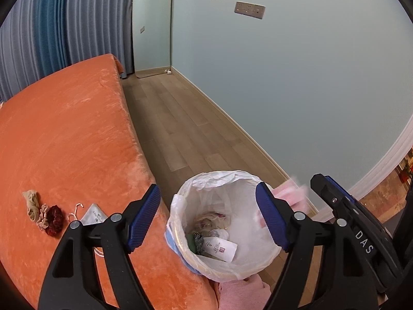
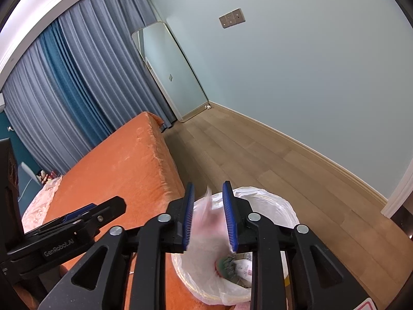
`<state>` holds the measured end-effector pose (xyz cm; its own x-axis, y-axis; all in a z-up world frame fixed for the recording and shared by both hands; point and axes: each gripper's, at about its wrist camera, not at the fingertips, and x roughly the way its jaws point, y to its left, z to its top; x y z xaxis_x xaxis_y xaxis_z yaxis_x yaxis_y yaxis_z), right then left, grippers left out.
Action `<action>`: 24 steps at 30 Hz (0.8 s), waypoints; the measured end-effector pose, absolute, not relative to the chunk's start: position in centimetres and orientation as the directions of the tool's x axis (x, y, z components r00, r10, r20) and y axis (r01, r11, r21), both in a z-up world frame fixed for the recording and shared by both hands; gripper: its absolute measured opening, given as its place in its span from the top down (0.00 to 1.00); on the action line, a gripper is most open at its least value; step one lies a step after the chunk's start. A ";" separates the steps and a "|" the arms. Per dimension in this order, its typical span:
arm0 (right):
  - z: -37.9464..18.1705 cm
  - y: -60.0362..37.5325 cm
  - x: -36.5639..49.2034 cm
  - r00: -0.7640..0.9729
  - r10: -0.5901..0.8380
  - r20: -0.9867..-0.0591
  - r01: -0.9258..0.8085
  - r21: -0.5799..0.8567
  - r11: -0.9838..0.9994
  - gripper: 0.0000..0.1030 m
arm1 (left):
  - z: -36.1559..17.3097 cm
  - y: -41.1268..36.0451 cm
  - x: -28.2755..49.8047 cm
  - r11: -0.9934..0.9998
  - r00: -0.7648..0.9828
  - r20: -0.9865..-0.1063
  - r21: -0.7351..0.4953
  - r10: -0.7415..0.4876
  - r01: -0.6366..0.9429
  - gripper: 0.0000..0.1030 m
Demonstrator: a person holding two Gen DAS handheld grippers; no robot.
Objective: Collect trash
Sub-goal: 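Open both tools to drop the plush and mesh bag into the wastebasket, then move both tools back over the sock and scrunchies on the bed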
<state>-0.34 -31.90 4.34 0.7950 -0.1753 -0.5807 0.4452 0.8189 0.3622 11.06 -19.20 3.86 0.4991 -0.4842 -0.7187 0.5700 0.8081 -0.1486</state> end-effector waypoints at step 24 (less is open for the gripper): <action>5.9 -27.0 1.5 0.798 -0.125 -0.589 0.378 0.328 0.866 0.50 | 3.8 -12.1 12.1 0.868 0.542 -0.714 -0.190 -0.442 0.458 0.30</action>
